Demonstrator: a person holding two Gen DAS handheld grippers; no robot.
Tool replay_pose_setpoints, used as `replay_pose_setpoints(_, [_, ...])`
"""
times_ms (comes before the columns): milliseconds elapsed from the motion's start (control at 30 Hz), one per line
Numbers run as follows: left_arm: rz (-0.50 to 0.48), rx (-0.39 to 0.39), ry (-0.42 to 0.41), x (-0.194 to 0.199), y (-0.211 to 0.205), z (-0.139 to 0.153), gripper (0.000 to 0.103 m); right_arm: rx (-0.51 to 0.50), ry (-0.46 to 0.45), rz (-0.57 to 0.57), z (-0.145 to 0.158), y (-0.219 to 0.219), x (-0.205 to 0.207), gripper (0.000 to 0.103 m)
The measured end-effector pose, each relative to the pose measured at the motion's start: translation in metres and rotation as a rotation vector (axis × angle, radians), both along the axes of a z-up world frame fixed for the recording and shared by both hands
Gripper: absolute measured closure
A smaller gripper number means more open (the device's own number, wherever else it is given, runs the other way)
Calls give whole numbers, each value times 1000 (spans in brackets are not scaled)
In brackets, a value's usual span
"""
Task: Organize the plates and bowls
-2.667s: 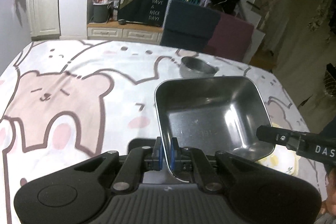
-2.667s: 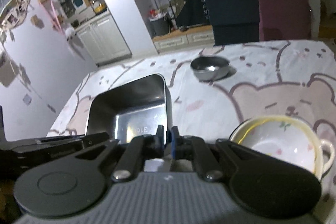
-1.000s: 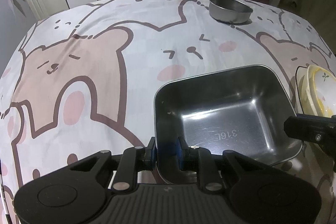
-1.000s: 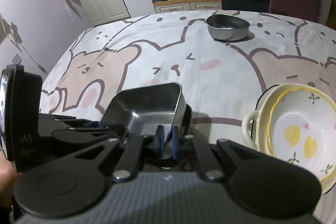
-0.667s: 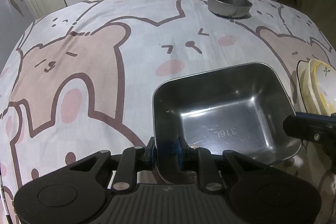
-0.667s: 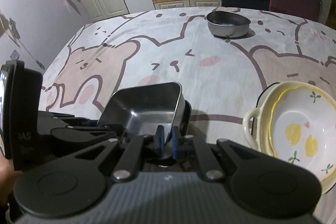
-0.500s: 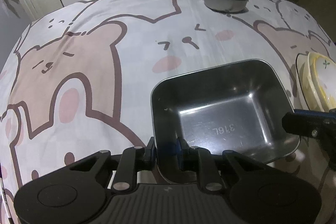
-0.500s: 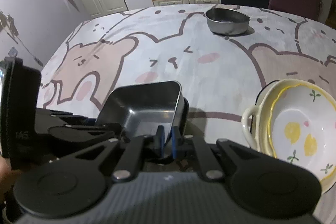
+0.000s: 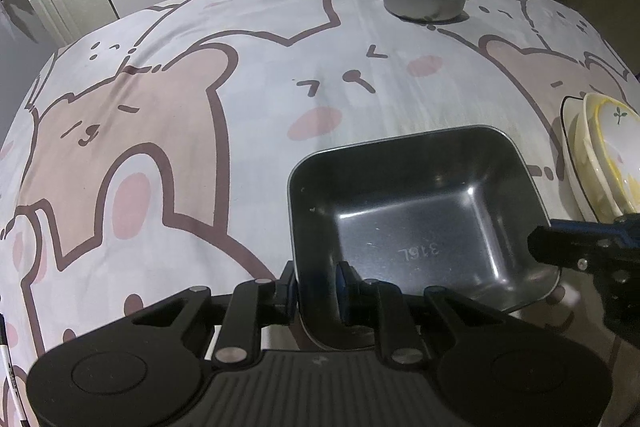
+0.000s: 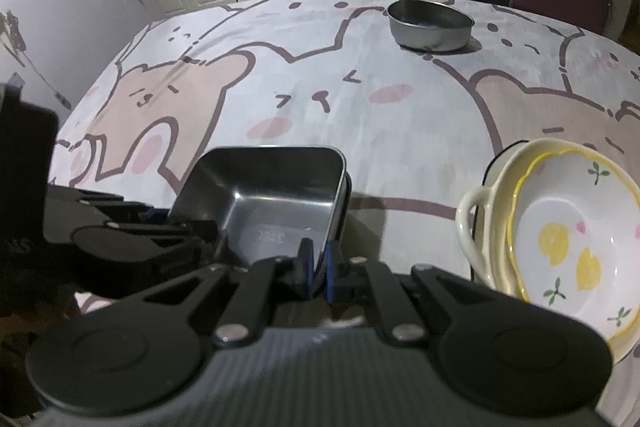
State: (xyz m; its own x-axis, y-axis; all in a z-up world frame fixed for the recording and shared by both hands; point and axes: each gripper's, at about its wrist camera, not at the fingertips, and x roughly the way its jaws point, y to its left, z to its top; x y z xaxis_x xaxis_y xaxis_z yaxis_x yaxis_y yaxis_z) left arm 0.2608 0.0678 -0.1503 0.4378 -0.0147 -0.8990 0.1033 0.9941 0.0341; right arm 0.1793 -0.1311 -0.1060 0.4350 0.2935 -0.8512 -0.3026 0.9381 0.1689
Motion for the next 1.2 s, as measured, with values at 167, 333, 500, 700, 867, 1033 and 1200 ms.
replay_pose_setpoints(167, [-5,-2,1,0,-1,0,83,-15,10,-3,-4,-1,1,95])
replay_pose_setpoints(333, [-5,-15,4,0,-1,0,83,-23,22,-8,-7,0,3,96])
replay_pose_setpoints(500, [-10,-15,4,0,-2,0,83,-18,48,-34,-14,-2,6,96])
replay_pose_setpoints(700, [-14,-12,5,0,-2,-1,83,-10,52,-38,-15,-2,7,96])
replay_pose_setpoints(867, [-16,-13,8,0,-2,-2,83,1,64,-50,-16,-4,8,96])
replay_pose_setpoints(1033, [-22,-16,20,0,-1,-3,83,50,113,-90,-21,-11,12,96])
replay_pose_setpoints(1200, [-26,-20,27,0,-1,-4,83,90,155,-122,-27,-16,16,96])
